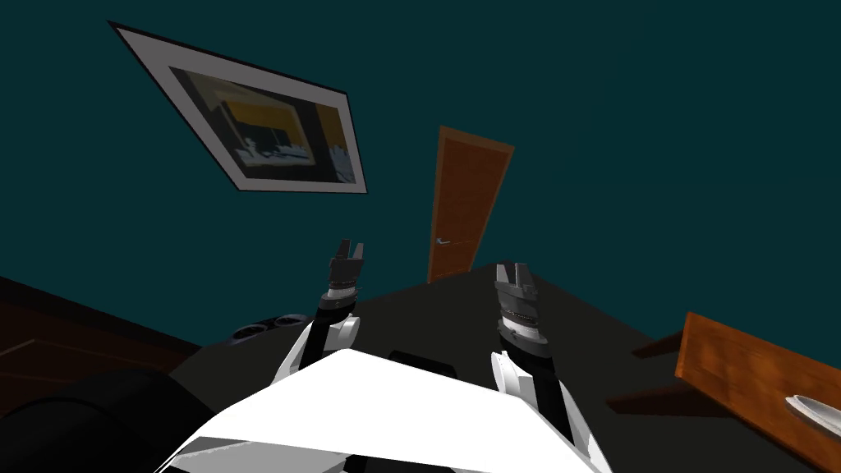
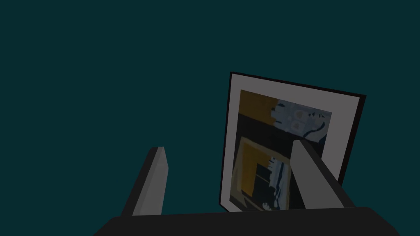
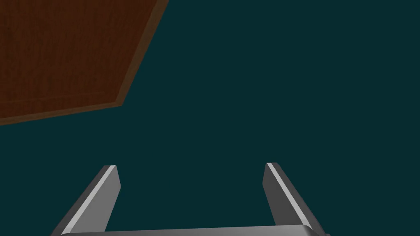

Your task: Pull the door open

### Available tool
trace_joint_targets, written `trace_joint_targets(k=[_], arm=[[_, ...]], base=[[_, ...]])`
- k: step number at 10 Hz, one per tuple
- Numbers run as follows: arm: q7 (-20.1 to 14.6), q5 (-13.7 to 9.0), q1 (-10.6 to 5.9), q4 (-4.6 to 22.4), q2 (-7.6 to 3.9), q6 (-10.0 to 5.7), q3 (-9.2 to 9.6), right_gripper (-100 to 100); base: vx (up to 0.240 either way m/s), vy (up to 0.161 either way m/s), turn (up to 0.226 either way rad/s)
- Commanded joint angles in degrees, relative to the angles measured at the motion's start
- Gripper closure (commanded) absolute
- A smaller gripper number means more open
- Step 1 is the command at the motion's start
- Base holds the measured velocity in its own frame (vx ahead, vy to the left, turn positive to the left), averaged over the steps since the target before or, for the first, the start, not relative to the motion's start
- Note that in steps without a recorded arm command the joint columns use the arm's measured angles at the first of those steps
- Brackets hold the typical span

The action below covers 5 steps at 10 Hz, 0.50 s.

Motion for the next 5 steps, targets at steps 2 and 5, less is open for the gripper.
trace_joint_targets(k=[2, 5], arm=[[-0.5, -0.5, -1.13, 3.1, -0.91, -0.25, 0.31, -100], [-1.3, -1.4, -2.19, 7.2, -2.11, -1.0, 0.61, -100]], base=[[0.091, -0.018, 0.069], [0.094, -0.015, 0.083]])
